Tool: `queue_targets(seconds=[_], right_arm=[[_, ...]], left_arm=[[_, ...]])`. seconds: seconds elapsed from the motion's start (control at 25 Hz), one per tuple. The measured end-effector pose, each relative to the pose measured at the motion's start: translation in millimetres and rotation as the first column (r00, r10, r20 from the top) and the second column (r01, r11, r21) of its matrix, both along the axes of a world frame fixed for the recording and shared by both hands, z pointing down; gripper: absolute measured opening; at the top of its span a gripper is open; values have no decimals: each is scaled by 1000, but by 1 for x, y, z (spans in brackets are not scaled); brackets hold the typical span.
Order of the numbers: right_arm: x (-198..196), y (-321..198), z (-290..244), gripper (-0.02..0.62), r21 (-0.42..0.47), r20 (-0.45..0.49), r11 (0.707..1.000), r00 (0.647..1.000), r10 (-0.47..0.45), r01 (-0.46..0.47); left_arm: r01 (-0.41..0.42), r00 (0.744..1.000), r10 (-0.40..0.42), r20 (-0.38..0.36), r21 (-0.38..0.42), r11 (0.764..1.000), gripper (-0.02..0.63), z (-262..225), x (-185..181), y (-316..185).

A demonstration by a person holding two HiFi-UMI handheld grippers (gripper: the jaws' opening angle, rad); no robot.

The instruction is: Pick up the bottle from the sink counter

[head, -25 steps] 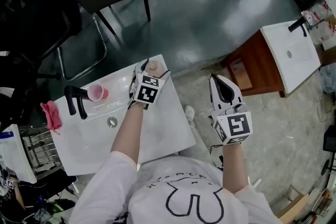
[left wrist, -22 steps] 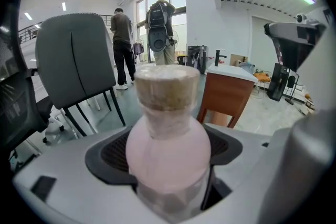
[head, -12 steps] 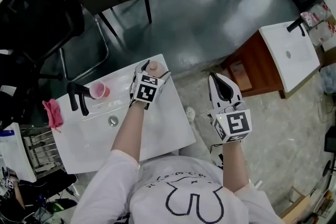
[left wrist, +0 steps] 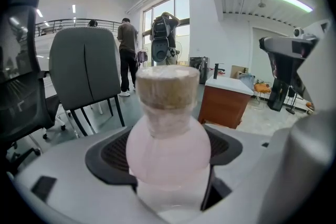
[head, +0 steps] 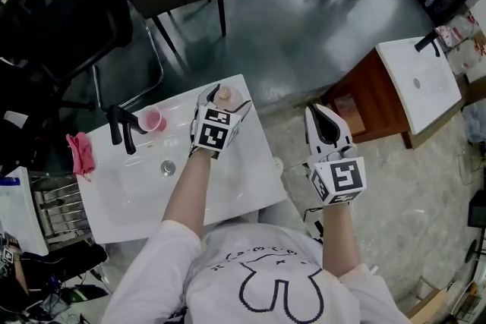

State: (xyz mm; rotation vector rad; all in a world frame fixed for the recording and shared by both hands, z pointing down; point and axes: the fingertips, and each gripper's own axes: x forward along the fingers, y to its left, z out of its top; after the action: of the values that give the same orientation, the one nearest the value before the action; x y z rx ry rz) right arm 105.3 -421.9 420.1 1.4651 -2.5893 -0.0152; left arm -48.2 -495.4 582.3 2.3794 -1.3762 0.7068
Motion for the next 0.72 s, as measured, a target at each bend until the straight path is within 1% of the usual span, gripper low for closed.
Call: queue_targets(seconds=[0.24, 0.44, 0.72], right_arm=[[-13, 22, -15, 25, 38, -6, 999, 1000, -9, 9], [-29, 41, -29, 25, 79, -13, 997, 1000, -21, 21], [-43, 68, -44, 25, 110, -11, 994, 1000, -11, 12]], left_arm=[[-6, 1000, 6, -11, 50, 999, 402, -28, -5, 20], [-3, 1000, 4, -9, 76, 997, 402, -45, -14, 36], [-18, 1000, 19, -5, 143, 990, 402, -75, -27, 61]])
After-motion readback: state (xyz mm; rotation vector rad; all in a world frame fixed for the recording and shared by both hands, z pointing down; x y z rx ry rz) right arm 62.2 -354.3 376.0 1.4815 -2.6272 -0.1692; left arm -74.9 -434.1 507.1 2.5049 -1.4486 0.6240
